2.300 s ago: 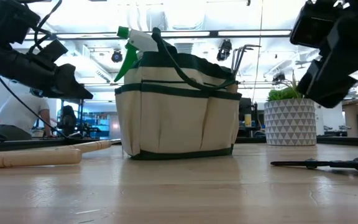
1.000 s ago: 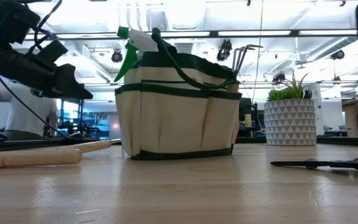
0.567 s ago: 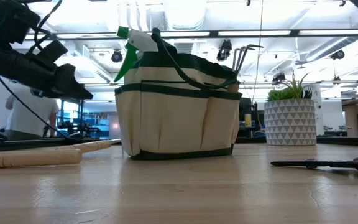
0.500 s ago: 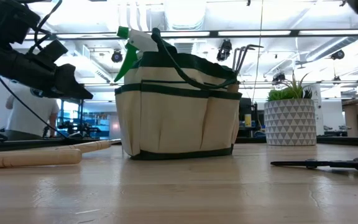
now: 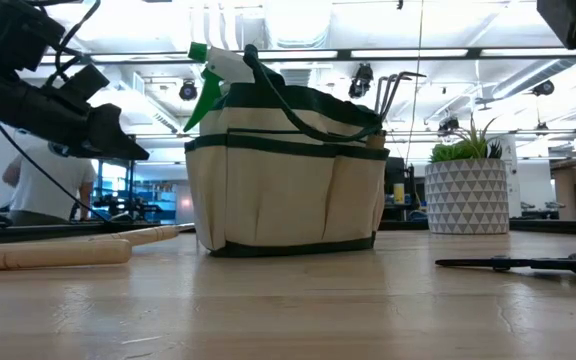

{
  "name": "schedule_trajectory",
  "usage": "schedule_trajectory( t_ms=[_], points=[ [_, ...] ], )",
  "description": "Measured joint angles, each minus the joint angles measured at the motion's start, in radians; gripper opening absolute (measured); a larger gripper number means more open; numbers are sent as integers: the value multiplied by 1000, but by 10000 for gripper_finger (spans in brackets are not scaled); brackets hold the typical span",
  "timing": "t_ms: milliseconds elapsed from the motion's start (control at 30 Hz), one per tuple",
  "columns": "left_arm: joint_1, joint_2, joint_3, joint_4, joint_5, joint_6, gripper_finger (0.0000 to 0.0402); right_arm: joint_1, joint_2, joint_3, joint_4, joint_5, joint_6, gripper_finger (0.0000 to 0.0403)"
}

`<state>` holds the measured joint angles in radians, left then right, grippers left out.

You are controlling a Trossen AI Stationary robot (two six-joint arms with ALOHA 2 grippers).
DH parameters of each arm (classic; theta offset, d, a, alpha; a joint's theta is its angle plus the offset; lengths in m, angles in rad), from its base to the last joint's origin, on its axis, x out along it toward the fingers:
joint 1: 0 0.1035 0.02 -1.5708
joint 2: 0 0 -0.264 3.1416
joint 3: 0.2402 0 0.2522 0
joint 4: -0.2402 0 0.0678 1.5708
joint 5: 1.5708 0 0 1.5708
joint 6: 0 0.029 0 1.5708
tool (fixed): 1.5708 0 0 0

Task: Pick & Place Garden tools in Gardening bag
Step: Put the green shears into the green gardening bag

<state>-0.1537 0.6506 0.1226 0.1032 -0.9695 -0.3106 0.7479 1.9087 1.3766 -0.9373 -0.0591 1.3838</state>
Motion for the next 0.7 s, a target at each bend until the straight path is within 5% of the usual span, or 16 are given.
schedule_trajectory(
  t_ms=[700],
  points=[
    [0,0,0,-2,0,0,186,0,105,-7,41,-63,-23,103]
  ],
)
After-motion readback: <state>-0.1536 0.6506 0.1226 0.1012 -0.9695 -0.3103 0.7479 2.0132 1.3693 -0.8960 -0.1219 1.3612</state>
